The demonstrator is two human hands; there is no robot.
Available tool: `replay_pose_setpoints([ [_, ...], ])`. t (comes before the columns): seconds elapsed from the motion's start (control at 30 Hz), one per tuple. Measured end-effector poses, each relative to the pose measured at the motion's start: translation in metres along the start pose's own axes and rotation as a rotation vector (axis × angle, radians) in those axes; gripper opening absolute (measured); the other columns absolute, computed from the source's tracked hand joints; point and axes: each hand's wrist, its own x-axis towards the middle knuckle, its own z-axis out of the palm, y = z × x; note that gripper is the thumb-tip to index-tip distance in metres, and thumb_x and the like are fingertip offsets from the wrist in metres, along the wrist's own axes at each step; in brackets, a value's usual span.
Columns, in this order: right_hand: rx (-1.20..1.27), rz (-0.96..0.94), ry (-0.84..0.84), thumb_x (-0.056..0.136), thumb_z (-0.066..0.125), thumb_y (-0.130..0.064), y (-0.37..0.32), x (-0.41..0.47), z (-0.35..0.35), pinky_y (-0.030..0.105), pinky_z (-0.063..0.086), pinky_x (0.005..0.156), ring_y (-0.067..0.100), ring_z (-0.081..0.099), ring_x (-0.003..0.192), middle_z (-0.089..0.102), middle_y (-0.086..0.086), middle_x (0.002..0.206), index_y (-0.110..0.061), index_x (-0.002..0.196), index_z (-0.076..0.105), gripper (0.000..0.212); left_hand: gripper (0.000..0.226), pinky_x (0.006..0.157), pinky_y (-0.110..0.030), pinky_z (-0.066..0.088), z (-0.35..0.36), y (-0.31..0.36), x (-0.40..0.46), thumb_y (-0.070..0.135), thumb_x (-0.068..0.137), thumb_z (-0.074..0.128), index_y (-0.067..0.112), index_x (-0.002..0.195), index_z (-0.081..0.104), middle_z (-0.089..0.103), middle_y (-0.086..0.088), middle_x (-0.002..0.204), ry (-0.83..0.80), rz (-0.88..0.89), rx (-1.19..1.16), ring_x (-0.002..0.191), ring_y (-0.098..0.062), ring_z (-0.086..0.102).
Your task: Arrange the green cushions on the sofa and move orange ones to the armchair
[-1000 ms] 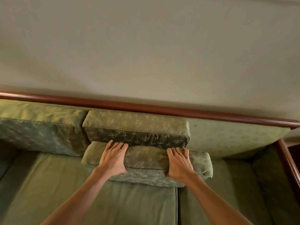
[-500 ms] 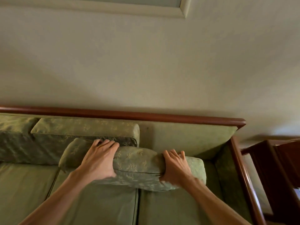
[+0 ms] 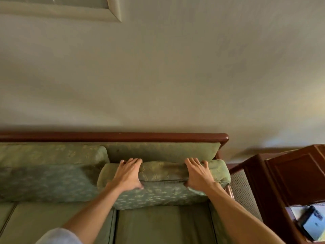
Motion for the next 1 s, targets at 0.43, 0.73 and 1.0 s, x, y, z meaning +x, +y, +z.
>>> replay_pose_setpoints([
  [0.43, 0.002, 0.249, -0.096, 0.093, 0.051, -0.007, 0.018, 0.049, 0.021, 0.076, -0.012, 0.104, 0.044, -0.033, 0.142, -0.039, 0.018, 0.154, -0.016, 0.143, -0.038, 0.103, 0.11, 0.118, -0.065, -0.004, 0.012, -0.022, 0.047, 0.075, 0.083, 0.057, 0.039, 0.157, -0.017, -0.016, -0.013, 0.167, -0.072, -0.313, -0.039, 0.151, -0.038, -0.021],
  [0.73, 0.173, 0.243, -0.21, 0.09, 0.062, -0.057, 0.031, 0.057, 0.003, 0.075, -0.009, 0.107, 0.036, -0.025, 0.148, -0.024, 0.009, 0.163, -0.026, 0.157, -0.016, 0.107, 0.116, 0.119, -0.061, -0.009, 0.004, -0.026, 0.05, 0.068, 0.078, 0.07, 0.041, 0.159, -0.008, -0.016, -0.009, 0.168, -0.061, -0.31, -0.148, 0.152, -0.032, -0.02],
  [1.0, 0.977, 0.227, 0.121, 0.076, 0.07, -0.062, -0.014, -0.031, -0.045, 0.051, 0.042, 0.109, 0.025, 0.047, 0.136, 0.052, -0.001, 0.146, -0.028, 0.15, 0.035, 0.089, 0.077, 0.113, -0.041, 0.036, -0.005, -0.024, -0.086, 0.053, 0.086, 0.073, 0.027, 0.15, 0.039, 0.036, 0.001, 0.158, 0.201, -0.472, -0.904, 0.142, -0.023, 0.039],
])
